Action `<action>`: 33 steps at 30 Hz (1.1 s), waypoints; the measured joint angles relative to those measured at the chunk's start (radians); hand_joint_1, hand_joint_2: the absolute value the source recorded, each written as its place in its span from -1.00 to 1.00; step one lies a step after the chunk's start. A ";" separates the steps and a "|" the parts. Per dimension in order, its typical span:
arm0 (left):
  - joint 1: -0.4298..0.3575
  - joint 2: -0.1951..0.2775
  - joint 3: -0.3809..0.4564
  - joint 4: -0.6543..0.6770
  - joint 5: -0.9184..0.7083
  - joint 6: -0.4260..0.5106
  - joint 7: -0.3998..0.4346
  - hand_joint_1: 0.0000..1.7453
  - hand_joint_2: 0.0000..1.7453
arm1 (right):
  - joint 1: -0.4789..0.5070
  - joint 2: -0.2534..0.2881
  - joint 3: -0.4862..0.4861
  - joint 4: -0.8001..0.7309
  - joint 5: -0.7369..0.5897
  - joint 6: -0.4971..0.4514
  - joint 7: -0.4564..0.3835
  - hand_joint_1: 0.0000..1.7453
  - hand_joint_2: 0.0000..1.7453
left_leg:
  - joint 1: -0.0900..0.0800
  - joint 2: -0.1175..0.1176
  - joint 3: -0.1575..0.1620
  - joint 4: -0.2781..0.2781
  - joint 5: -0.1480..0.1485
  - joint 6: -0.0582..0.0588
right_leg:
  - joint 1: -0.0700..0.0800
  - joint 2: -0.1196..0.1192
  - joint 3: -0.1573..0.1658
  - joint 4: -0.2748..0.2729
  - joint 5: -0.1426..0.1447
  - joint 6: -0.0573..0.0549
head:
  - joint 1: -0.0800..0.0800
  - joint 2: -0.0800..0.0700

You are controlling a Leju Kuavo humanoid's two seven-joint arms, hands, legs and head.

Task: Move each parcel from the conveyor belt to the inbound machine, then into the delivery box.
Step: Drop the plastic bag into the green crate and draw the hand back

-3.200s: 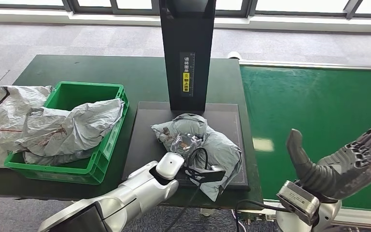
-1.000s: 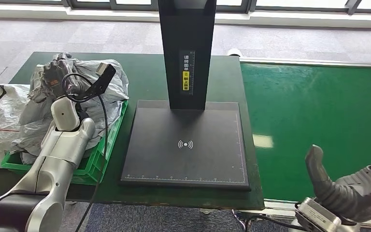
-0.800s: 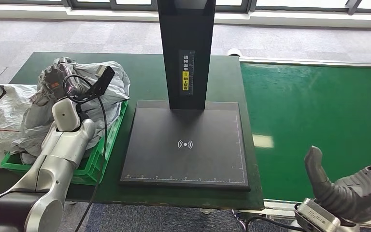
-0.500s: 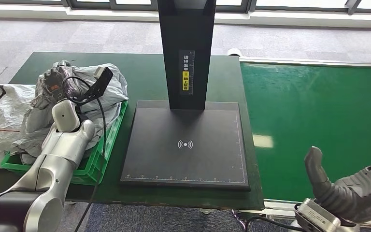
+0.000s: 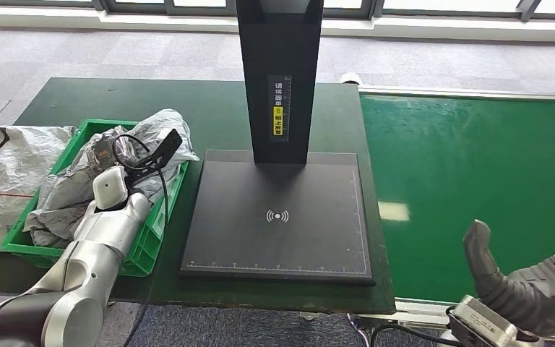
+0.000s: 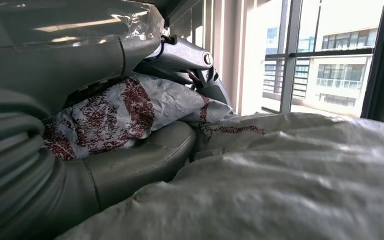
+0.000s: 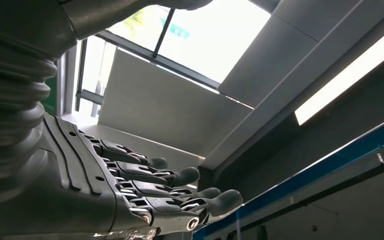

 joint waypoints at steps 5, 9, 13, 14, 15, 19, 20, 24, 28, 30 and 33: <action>0.004 -0.002 0.008 0.013 0.000 -0.027 0.022 1.00 1.00 | 0.000 0.000 -0.001 0.000 0.002 0.000 0.002 -1.00 1.00 | 0.000 0.000 0.000 0.000 0.000 0.000 | 0.000 0.000 0.000 0.000 0.000 0.000 | 0.000 0.000; 0.004 0.000 0.008 0.024 0.000 -0.100 0.078 1.00 1.00 | 0.000 0.000 -0.001 0.000 0.003 0.000 0.001 -1.00 1.00 | 0.000 0.000 0.000 0.000 0.000 0.000 | 0.000 0.000 0.001 0.000 0.000 0.000 | 0.000 0.000; 0.004 0.006 0.008 0.037 0.000 -0.135 0.100 1.00 1.00 | 0.000 0.000 -0.001 0.000 0.007 0.000 0.001 -1.00 1.00 | 0.000 0.000 0.001 0.000 0.000 0.000 | 0.000 0.000 0.001 0.000 0.000 0.000 | 0.000 0.000; 0.004 0.008 0.008 0.040 0.000 -0.138 0.101 1.00 1.00 | 0.000 0.000 -0.001 0.000 0.009 0.000 0.001 -1.00 1.00 | 0.000 -0.001 0.001 0.000 0.000 0.000 | 0.000 0.000 0.001 0.000 0.000 0.000 | 0.000 0.000; 0.005 0.010 0.008 0.042 0.000 -0.141 0.102 1.00 1.00 | 0.000 0.000 -0.001 0.000 0.011 0.000 0.001 -1.00 1.00 | 0.000 -0.001 0.001 0.000 0.000 0.000 | 0.000 0.000 0.001 0.000 0.000 0.000 | 0.000 0.000; 0.007 0.017 0.008 0.051 0.000 -0.170 0.111 0.76 1.00 | -0.001 0.000 -0.001 0.003 0.014 0.000 0.001 -1.00 1.00 | 0.000 -0.001 0.001 0.000 0.000 0.000 | 0.000 0.000 0.002 0.000 0.000 0.000 | 0.000 0.000; 0.008 0.019 0.008 0.052 0.000 -0.185 0.115 0.27 0.50 | -0.001 0.000 -0.001 0.005 0.015 0.000 0.001 -1.00 1.00 | 0.000 -0.001 0.001 0.000 0.000 0.000 | 0.000 0.000 0.002 0.000 0.000 0.000 | 0.000 0.000; 0.014 0.031 0.020 0.059 0.000 -0.237 0.140 -1.00 -1.00 | -0.004 0.000 -0.001 0.021 0.021 0.001 0.000 -1.00 1.00 | 0.000 -0.001 0.002 -0.001 0.000 0.000 | 0.000 0.000 0.003 0.000 0.000 0.000 | 0.000 0.000; 0.023 0.040 0.045 0.062 0.000 -0.251 0.162 -1.00 -1.00 | -0.007 0.000 -0.001 0.041 0.023 0.001 0.000 -1.00 1.00 | 0.000 -0.001 0.002 -0.001 0.000 0.000 | 0.000 0.000 0.003 0.000 0.000 0.000 | 0.000 0.000; 0.025 0.043 0.056 0.063 0.000 -0.262 0.169 -1.00 -1.00 | -0.008 0.000 -0.001 0.050 0.024 0.001 0.000 -1.00 1.00 | 0.000 -0.001 0.003 -0.001 0.000 0.000 | 0.000 0.000 0.004 0.000 0.000 0.000 | 0.000 0.000; 0.030 0.046 0.068 0.063 0.000 -0.256 0.180 -1.00 -1.00 | -0.010 0.000 -0.001 0.060 0.026 0.001 0.001 -1.00 1.00 | 0.000 -0.001 0.004 -0.001 0.000 0.000 | 0.000 0.000 0.004 0.000 0.000 0.000 | 0.000 0.000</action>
